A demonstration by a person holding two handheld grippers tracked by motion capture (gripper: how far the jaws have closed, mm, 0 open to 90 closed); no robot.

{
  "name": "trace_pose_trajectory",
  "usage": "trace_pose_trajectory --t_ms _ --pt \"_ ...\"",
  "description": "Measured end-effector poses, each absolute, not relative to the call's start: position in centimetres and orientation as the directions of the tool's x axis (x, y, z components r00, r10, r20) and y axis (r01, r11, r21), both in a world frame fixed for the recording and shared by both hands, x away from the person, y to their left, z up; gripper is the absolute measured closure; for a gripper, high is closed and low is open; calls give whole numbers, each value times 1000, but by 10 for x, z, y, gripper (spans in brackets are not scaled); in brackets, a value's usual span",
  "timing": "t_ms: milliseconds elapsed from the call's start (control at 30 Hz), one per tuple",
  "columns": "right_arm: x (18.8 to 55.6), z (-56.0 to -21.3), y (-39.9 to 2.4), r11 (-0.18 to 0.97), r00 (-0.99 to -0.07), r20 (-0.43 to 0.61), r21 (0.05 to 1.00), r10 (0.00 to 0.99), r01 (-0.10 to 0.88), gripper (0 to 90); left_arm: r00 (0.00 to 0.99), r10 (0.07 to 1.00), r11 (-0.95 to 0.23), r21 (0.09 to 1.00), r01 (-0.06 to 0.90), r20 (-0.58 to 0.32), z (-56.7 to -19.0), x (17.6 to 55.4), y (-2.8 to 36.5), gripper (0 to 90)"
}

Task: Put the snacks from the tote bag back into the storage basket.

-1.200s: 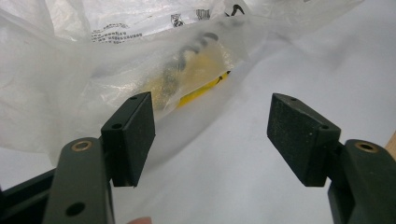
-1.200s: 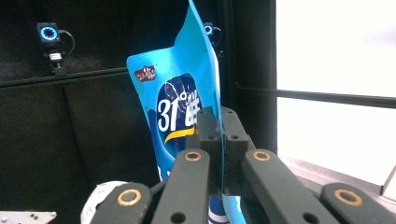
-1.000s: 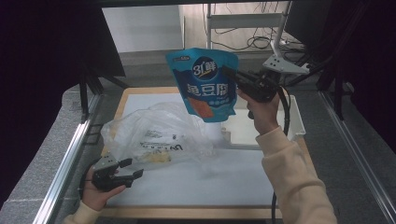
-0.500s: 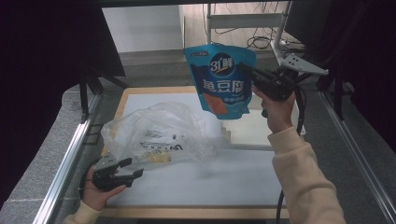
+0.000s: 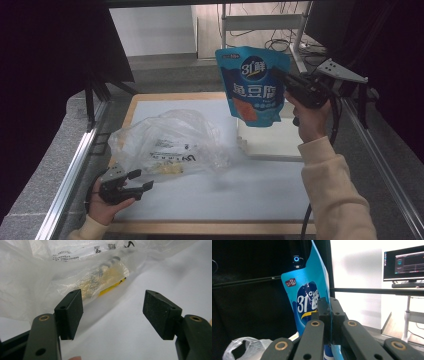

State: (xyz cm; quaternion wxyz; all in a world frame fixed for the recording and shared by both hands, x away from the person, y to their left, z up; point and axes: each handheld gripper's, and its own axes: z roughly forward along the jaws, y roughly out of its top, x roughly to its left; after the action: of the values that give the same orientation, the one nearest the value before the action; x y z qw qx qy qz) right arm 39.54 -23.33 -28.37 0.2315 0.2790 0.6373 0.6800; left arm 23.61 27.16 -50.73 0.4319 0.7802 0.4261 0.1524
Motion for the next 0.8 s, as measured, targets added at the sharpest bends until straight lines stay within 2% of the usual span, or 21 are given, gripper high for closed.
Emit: trace_pose_trajectory --t_ms 800 --pt "415 -309 -253 -62 -677 104 994 728 87 892 588 798 -265 798 541 -134 -508 237 272 324"
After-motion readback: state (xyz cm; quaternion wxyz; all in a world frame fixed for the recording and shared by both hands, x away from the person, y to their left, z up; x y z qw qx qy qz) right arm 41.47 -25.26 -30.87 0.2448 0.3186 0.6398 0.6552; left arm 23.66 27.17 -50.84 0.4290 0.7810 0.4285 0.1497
